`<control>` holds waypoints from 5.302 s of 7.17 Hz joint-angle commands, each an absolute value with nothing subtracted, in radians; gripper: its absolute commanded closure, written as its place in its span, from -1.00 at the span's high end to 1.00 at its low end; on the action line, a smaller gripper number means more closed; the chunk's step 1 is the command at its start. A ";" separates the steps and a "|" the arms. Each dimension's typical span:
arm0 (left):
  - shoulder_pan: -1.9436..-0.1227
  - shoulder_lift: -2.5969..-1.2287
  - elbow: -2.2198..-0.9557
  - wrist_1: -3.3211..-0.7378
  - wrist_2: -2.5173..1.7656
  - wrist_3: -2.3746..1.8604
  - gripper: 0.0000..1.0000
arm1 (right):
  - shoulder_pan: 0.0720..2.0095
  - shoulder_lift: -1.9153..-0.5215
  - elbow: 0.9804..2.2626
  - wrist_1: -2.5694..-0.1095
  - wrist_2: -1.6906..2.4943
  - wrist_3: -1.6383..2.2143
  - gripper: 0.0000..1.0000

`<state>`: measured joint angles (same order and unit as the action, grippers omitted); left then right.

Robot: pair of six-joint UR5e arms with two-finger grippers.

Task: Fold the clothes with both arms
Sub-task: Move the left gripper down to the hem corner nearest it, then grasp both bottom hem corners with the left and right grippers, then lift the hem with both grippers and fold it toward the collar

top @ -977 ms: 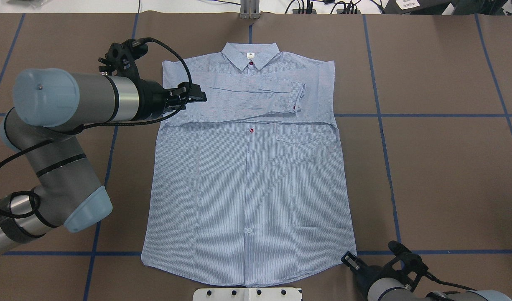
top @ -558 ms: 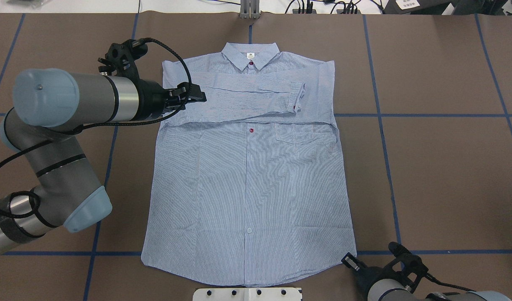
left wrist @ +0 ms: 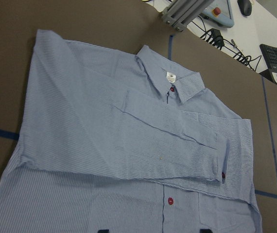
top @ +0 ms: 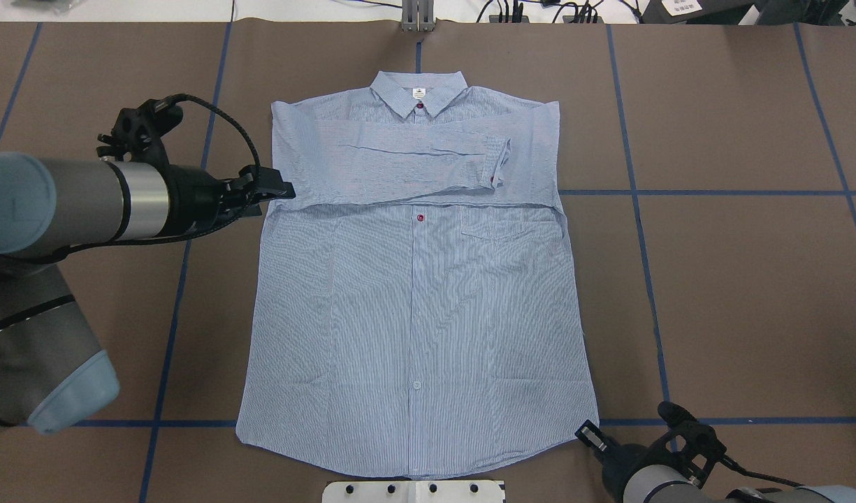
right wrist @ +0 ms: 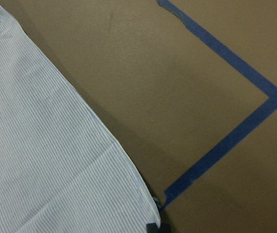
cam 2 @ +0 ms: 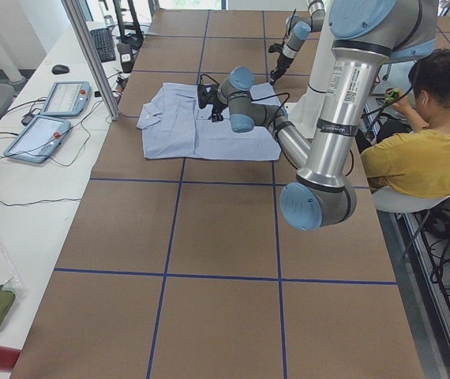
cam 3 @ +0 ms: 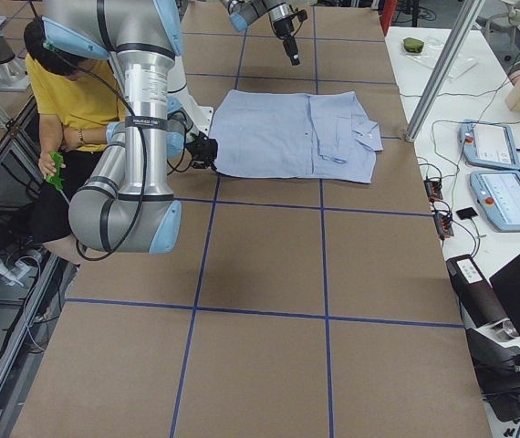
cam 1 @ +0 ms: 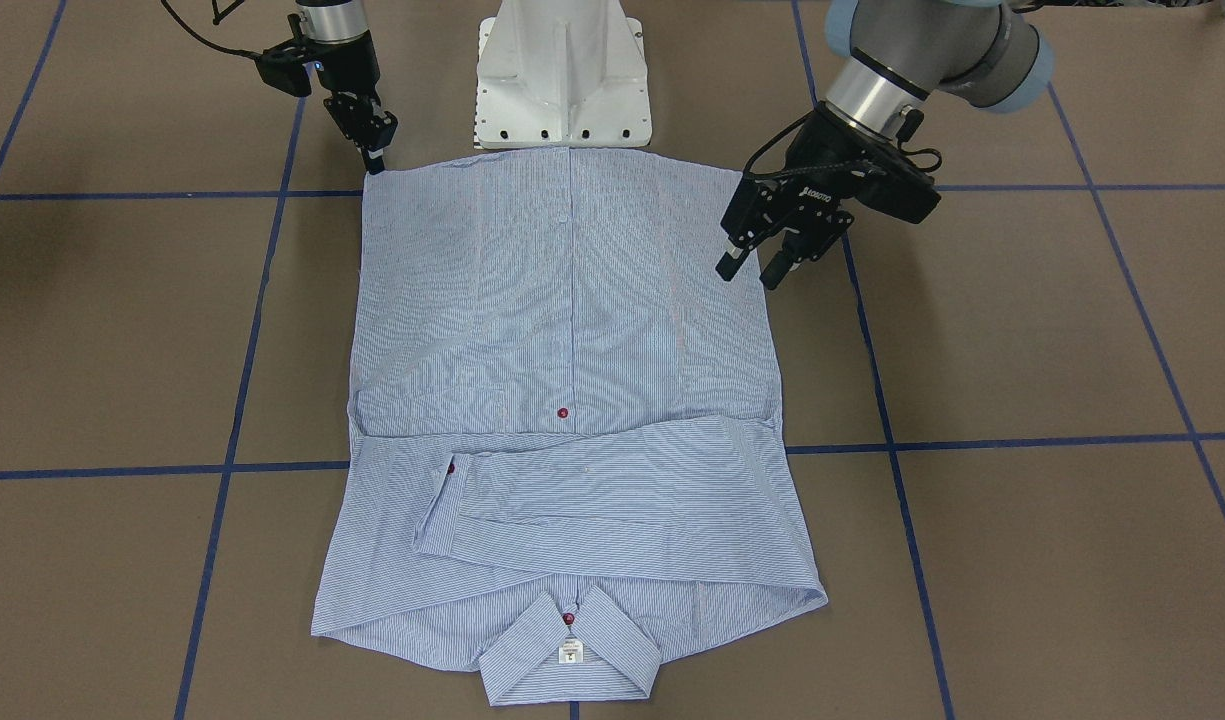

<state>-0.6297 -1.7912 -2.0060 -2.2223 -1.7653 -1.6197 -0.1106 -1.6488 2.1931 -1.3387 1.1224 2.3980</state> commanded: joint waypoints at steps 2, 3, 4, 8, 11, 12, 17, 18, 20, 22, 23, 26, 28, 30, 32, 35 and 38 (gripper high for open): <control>-0.334 -1.544 -2.131 -2.155 -1.639 -1.881 0.36 | -0.110 -1.666 2.249 -1.338 1.144 2.399 -1.00; -0.187 -1.472 -2.131 -2.148 -1.524 -1.963 0.31 | -0.112 -1.678 2.247 -1.338 1.144 2.399 -1.00; -0.085 -1.450 -2.119 -2.146 -1.484 -2.050 0.27 | -0.112 -1.680 2.247 -1.338 1.144 2.399 -1.00; -0.028 -1.476 -2.099 -2.143 -1.414 -2.100 0.26 | -0.124 -1.680 2.246 -1.339 1.144 2.399 -1.00; -0.020 -1.477 -2.094 -2.135 -1.342 -2.082 0.18 | -0.124 -1.686 2.244 -1.339 1.144 2.399 -1.00; -0.012 -1.494 -2.091 -2.097 -1.342 -2.082 0.18 | -0.126 -1.686 2.243 -1.339 1.144 2.399 -1.00; -0.017 -1.559 -2.077 -2.010 -1.341 -2.082 -0.86 | -0.129 -1.687 2.243 -1.339 1.144 2.399 -1.00; -0.018 -1.559 -2.079 -2.010 -1.341 -2.082 -1.00 | -0.129 -1.687 2.243 -1.339 1.143 2.399 -1.00; -0.026 -1.557 -2.123 -2.008 -1.342 -2.082 -1.00 | -0.129 -1.687 2.243 -1.339 1.143 2.399 -1.00; -0.031 -1.531 -2.213 -1.999 -1.342 -2.082 -1.00 | -0.127 -1.687 2.264 -1.339 1.141 2.399 -1.00; -0.034 -1.526 -2.262 -1.987 -1.345 -2.083 -1.00 | -0.124 -1.692 2.296 -1.339 1.117 2.402 -1.00; -0.186 -1.602 -2.305 -1.987 -1.380 -2.085 -1.00 | -0.048 -1.672 2.319 -1.341 0.996 2.404 -1.00; -0.353 -1.702 -2.289 -1.983 -1.460 -2.083 -1.00 | 0.070 -1.596 2.315 -1.342 0.999 2.399 -1.00; -0.474 -1.782 -2.190 -1.997 -1.503 -2.086 -1.00 | 0.194 -1.518 2.309 -1.347 0.999 2.396 -1.00; -0.544 -1.831 -2.145 -2.002 -1.505 -2.092 -1.00 | 0.296 -1.447 2.270 -1.359 0.988 2.398 -1.00; -0.673 -1.971 -1.950 -2.016 -1.570 -2.092 -1.00 | 0.327 -1.296 2.088 -1.348 0.810 2.404 -1.00; -0.771 -2.044 -1.742 -2.134 -1.610 -2.085 -1.00 | 0.412 -1.296 2.083 -1.301 0.810 2.378 -1.00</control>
<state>-0.7255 -2.0096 -1.8191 -2.1018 -1.5821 -2.0878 0.3815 -1.2980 2.0875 -1.3120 0.8099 2.3858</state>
